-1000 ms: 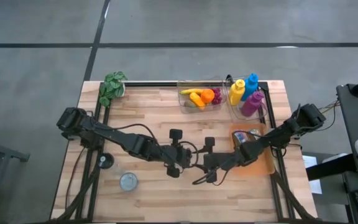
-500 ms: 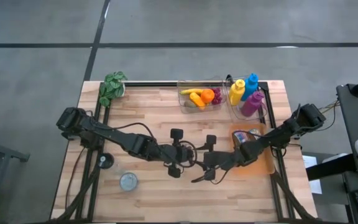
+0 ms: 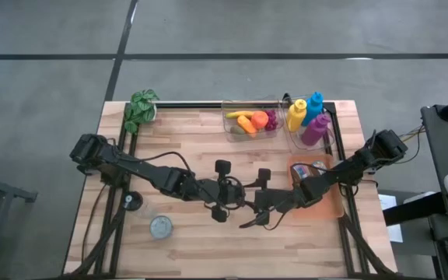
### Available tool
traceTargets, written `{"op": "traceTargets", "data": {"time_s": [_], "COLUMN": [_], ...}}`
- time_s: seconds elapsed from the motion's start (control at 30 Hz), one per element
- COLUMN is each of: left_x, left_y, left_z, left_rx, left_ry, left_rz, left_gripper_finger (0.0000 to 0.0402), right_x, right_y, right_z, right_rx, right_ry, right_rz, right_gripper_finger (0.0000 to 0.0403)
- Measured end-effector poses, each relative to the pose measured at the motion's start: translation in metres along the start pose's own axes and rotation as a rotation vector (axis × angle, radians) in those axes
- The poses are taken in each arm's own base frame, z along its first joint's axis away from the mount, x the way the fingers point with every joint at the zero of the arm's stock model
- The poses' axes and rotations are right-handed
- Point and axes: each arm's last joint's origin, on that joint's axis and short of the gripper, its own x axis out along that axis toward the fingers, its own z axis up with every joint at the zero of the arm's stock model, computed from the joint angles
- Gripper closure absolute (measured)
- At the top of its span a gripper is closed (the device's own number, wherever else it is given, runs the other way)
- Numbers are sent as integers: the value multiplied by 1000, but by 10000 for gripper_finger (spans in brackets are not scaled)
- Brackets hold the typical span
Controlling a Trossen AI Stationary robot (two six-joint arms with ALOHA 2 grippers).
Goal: Pick & Place Food Item
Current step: Put the black grapes into the left transparent bin
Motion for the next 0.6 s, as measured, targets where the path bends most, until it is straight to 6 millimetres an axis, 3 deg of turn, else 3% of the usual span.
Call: {"op": "traceTargets", "data": {"time_s": [0.6], "left_x": [0], "left_y": [0], "left_z": [0], "left_rx": [0], "left_ry": [-2], "left_rz": [0], "left_gripper_finger": [399], "right_x": [0], "right_y": [0], "right_z": [2], "right_rx": [8], "right_ry": [-18], "right_rz": [11], "right_gripper_finger": [181]}}
